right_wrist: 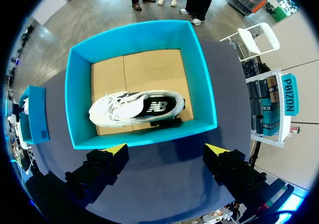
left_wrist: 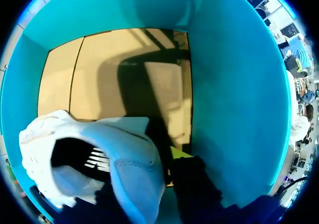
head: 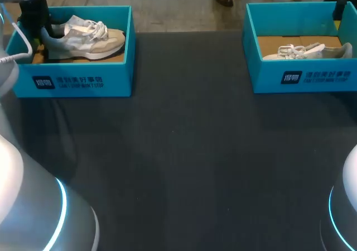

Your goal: Take the shoe out of the shoebox, open the shoe tongue, remove and reinsert the insole, then place the shoe into the shoebox

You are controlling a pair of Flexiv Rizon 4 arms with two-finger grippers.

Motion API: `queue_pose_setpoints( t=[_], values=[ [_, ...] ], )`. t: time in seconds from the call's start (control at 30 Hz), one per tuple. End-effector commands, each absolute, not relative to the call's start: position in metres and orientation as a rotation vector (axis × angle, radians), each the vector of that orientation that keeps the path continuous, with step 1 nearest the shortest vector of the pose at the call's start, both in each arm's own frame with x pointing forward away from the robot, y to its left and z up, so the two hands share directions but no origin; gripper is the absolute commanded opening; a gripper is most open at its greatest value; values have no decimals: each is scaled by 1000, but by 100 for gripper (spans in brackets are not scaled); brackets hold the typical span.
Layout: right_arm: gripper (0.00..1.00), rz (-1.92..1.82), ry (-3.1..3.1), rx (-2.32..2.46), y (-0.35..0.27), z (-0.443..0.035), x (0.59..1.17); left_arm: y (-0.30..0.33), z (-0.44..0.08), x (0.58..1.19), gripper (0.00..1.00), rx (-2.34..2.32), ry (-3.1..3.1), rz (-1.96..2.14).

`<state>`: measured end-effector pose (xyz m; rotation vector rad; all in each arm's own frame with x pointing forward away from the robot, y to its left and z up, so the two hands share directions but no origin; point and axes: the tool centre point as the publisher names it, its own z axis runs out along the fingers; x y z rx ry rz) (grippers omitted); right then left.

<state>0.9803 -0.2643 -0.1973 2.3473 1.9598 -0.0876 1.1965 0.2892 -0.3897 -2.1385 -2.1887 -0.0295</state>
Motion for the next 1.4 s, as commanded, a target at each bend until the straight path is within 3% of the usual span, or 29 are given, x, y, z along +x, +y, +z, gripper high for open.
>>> queue_pose_setpoints(
  t=[0.03,0.57,1.4],
  values=[
    [100,-87,1957,2346,-264,-197,979,288,-392,1205,0,-2126,-2170,9],
    [100,-87,1957,2346,-264,-197,979,298,-372,1191,0,-2158,-2206,-11],
    [100,-87,1957,2346,-264,-197,979,299,-266,1162,0,-2221,-2353,-116]
  ],
)
